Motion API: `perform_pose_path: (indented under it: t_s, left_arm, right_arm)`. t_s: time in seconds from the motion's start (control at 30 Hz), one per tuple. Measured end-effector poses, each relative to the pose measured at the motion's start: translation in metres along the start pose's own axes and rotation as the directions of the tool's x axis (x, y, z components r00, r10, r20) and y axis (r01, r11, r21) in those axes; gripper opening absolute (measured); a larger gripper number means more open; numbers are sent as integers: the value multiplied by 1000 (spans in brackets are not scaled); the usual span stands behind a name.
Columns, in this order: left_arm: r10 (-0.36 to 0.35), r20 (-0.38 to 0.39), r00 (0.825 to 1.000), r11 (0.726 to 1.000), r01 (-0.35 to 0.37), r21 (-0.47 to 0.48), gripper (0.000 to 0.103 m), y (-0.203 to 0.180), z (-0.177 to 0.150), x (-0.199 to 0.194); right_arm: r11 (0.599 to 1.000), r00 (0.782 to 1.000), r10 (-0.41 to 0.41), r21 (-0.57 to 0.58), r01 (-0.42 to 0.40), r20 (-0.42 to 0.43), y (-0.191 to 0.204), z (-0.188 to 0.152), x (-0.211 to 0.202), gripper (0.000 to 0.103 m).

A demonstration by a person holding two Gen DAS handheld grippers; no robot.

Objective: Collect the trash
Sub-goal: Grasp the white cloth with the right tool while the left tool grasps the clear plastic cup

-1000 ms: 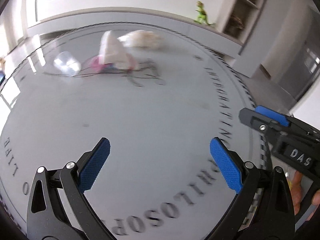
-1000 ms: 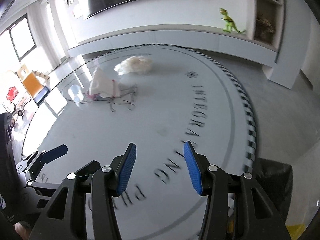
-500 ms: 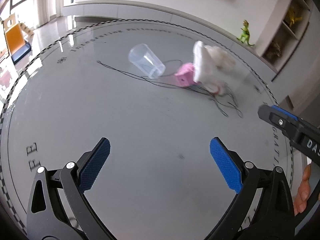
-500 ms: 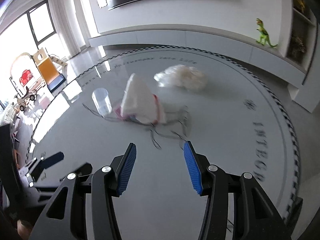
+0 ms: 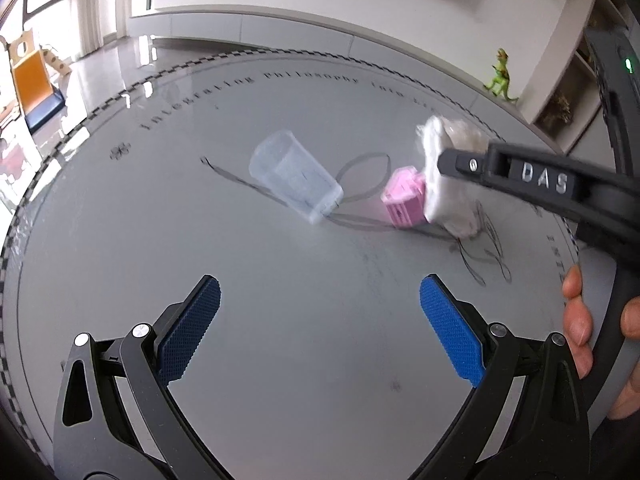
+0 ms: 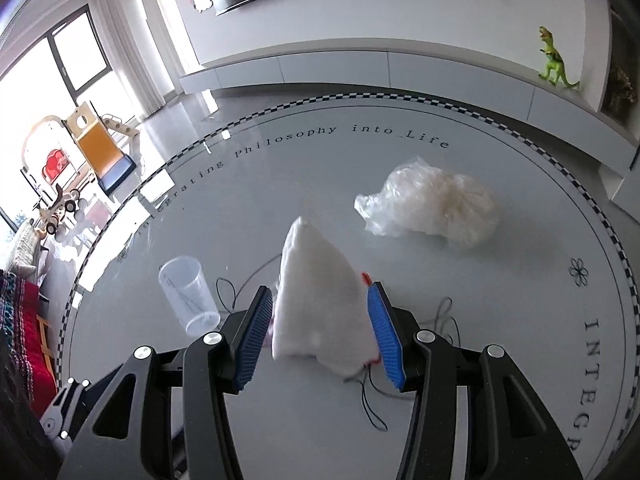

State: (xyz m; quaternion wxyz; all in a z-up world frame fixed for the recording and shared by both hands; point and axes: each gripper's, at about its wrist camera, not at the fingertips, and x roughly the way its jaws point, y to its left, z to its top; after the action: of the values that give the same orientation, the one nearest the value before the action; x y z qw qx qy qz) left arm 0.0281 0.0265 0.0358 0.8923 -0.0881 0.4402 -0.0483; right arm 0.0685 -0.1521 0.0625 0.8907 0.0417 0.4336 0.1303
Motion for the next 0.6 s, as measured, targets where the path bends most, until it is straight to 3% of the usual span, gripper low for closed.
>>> perform_pose_path:
  t_s: [0.23,0.3,0.37,0.6]
  left_arm:
    - [28,19,999,999,-27,-27,97,8,20,7]
    - [24,19,1000,999,-23,-46,97,10,25,10]
    - [18,16,1000,997,-17,-74,97,13,32,15]
    - [7,-10,1000,988,-8,-151,97,10,53,40]
  right_arm:
    - [1000,999,-16,6,16,-29,-1,9,18,55]
    - [1000,999,18,-2,-18,-37,0,10,20,25]
    - [1000,1000,23,-9,-23,-16,2,9,13,16]
    - [1000,998,12,-7,-11,66,-8,5,-23,15]
